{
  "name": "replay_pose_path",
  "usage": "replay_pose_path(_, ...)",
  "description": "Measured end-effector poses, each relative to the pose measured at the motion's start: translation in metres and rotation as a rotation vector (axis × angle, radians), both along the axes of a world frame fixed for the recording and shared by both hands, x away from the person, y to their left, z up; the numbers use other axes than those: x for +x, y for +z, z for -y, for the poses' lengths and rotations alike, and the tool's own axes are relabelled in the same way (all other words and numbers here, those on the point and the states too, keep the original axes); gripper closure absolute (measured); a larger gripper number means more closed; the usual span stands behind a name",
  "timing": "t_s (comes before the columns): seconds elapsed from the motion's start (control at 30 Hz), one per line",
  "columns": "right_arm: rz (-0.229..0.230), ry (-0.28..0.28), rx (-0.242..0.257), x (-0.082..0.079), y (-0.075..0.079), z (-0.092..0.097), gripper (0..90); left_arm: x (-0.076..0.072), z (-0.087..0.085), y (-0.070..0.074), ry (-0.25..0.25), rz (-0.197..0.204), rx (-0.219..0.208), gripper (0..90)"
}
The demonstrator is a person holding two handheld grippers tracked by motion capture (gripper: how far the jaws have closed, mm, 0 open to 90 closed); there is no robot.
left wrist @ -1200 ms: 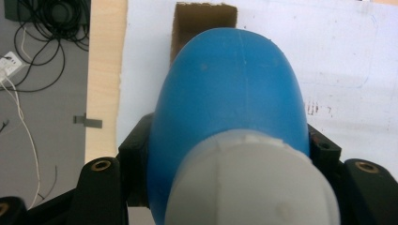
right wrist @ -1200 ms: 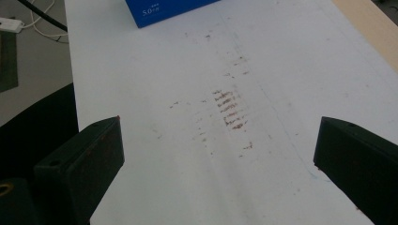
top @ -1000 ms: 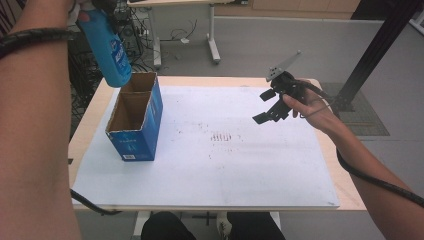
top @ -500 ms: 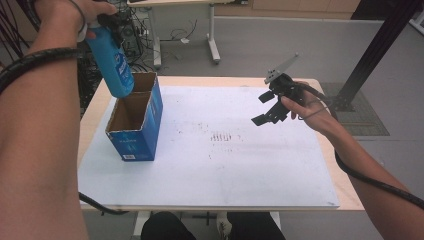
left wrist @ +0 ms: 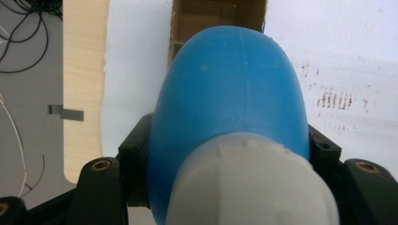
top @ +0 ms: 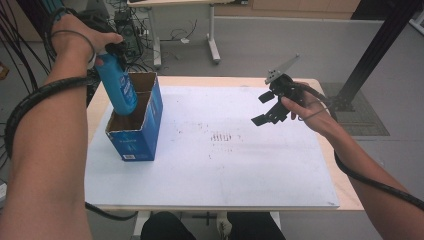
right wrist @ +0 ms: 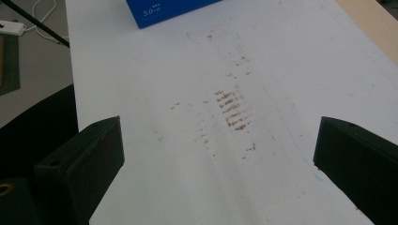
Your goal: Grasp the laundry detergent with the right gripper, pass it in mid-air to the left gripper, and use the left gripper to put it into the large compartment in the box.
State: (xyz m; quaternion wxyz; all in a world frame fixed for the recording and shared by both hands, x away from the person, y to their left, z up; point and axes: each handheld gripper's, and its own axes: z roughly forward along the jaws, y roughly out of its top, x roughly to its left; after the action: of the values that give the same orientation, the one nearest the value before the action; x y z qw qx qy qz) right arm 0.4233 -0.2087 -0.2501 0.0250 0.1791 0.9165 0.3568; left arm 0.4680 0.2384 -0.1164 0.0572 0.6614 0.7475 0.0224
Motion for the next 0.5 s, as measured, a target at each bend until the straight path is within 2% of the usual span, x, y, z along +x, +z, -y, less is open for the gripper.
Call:
replay_pose_path(0.1,0.000,-0.001,0.007,0.000,0.000,0.000,2.0,0.000,0.000,-0.011,-0.005,-0.005,-0.009,37.1)
replay_pose_path(0.23,0.000,0.001,0.008,0.000,-0.001,-0.001,2.0,0.000,0.002,-0.026,-0.017,-0.008,0.004,37.1)
replay_pose_path(0.5,0.000,-0.012,0.008,0.000,-0.001,0.000,2.0,0.001,0.005,-0.045,-0.024,-0.009,0.011,37.1)
